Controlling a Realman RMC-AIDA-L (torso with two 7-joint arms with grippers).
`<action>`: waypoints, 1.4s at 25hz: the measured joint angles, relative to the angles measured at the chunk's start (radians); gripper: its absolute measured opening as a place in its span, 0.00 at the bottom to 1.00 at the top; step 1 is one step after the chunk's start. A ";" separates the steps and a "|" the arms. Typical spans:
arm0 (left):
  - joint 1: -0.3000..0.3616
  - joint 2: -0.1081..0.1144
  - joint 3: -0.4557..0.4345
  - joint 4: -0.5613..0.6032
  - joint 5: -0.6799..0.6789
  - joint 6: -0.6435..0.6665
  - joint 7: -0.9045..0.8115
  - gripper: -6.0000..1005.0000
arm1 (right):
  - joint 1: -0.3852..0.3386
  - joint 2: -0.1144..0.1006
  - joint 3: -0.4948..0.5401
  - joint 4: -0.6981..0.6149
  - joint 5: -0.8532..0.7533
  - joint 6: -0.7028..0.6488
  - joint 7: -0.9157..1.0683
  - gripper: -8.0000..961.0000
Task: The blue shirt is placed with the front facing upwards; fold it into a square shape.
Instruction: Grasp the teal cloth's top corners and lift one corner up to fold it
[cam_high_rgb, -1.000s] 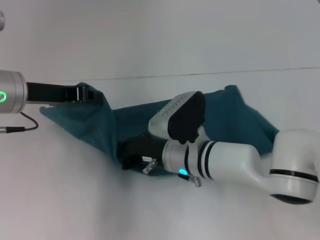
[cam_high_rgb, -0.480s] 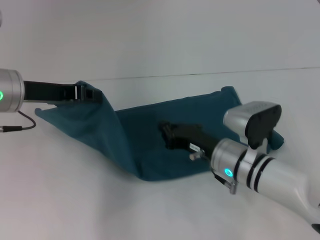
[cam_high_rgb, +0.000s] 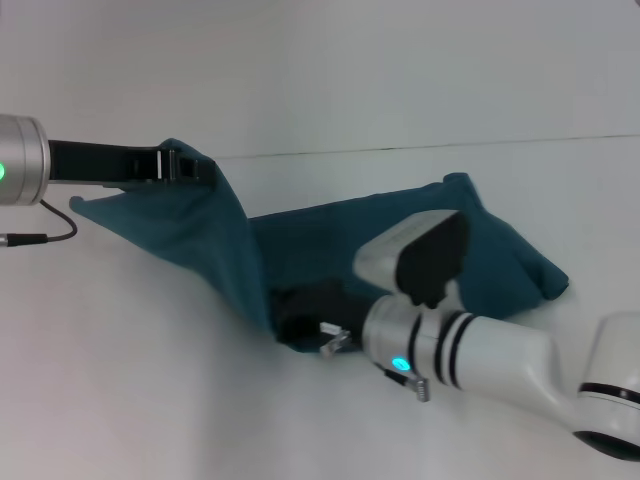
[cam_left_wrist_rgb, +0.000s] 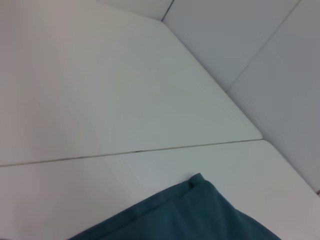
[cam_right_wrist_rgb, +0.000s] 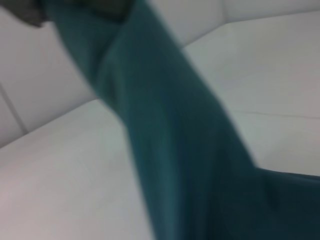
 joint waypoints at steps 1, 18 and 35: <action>0.000 0.000 0.000 -0.001 -0.001 0.001 0.001 0.03 | 0.008 0.001 0.001 0.007 -0.010 0.003 0.000 0.04; -0.001 0.008 -0.002 -0.010 -0.005 -0.001 0.002 0.03 | -0.058 -0.014 0.148 0.056 -0.102 -0.013 0.001 0.04; 0.087 0.001 -0.068 -0.074 -0.013 0.076 -0.005 0.03 | -0.126 -0.019 0.170 -0.049 -0.119 -0.149 0.066 0.04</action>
